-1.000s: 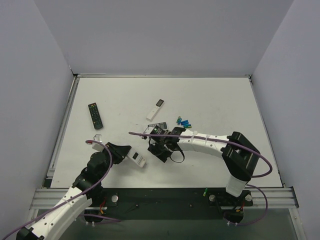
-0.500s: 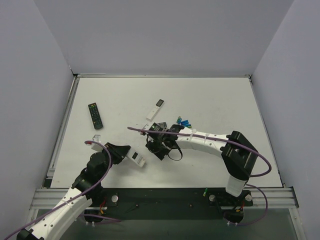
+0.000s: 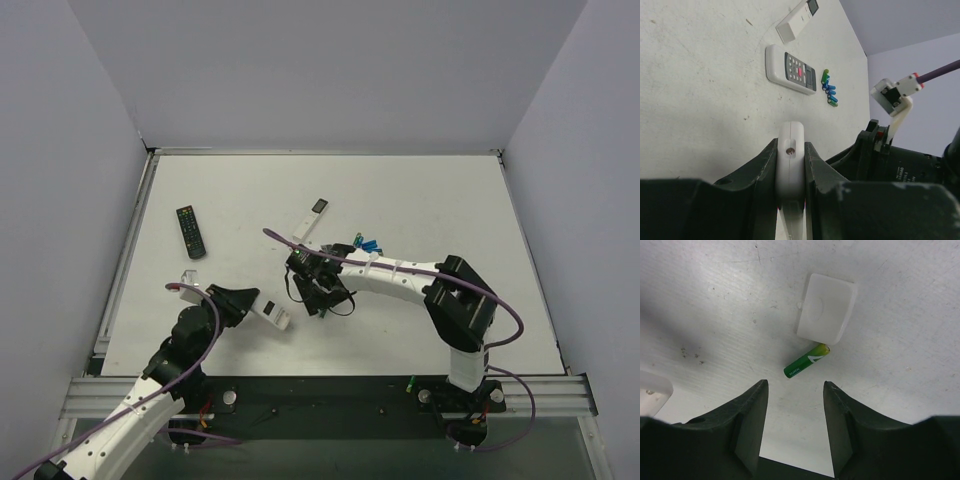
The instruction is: Load the batteries into the remote control
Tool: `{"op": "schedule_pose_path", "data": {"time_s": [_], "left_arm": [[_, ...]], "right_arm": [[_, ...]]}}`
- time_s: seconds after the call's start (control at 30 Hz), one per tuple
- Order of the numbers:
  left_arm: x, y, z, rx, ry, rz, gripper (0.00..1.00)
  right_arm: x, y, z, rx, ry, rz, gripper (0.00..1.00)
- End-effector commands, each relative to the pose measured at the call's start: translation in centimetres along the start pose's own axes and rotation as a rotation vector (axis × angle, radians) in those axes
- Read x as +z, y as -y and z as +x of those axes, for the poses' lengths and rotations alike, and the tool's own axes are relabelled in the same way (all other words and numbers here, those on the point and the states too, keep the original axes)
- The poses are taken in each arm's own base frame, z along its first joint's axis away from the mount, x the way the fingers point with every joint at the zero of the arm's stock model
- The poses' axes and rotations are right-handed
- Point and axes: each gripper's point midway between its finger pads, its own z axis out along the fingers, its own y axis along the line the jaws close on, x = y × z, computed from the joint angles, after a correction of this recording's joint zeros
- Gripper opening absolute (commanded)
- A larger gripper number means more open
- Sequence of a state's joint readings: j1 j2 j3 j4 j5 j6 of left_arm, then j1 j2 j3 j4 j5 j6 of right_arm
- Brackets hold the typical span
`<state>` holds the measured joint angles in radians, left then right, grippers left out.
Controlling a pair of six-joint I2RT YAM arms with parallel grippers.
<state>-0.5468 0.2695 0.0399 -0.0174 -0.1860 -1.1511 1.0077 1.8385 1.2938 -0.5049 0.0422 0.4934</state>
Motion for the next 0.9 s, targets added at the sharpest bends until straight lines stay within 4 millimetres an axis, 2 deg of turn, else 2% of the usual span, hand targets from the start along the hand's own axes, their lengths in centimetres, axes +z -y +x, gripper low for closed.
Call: {"op": "schedule_pose_path", "data": {"time_s": [0.0,0.13,0.27,0.63,0.87], "left_arm": [[0.7,-4.8,1.2,-0.006,0.029,-0.064,0.0],[0.8,-5.1,0.5,0.036,0.069,-0.074,0.0],[1.0,-4.5,-0.2,0.041,0.104,-0.051,0.0],[1.2,-4.5,0.1,0.045,0.089,-0.052,0.0],[1.2,-3.8,-0.3,0.056,0.104,-0.022,0.0]], "right_arm": [[0.1,-0.1,0.9,0.083,-0.065,0.028,0.42],[1.0,-0.3,1.5,0.098,-0.097,0.027,0.38],[1.4,0.0,1.4,0.123,-0.093,0.05,0.35],[2.8,1.0,1.6,0.184,-0.093,0.088,0.31],[3.3,2.6,2.3,0.255,-0.102,0.09,0.28]]}}
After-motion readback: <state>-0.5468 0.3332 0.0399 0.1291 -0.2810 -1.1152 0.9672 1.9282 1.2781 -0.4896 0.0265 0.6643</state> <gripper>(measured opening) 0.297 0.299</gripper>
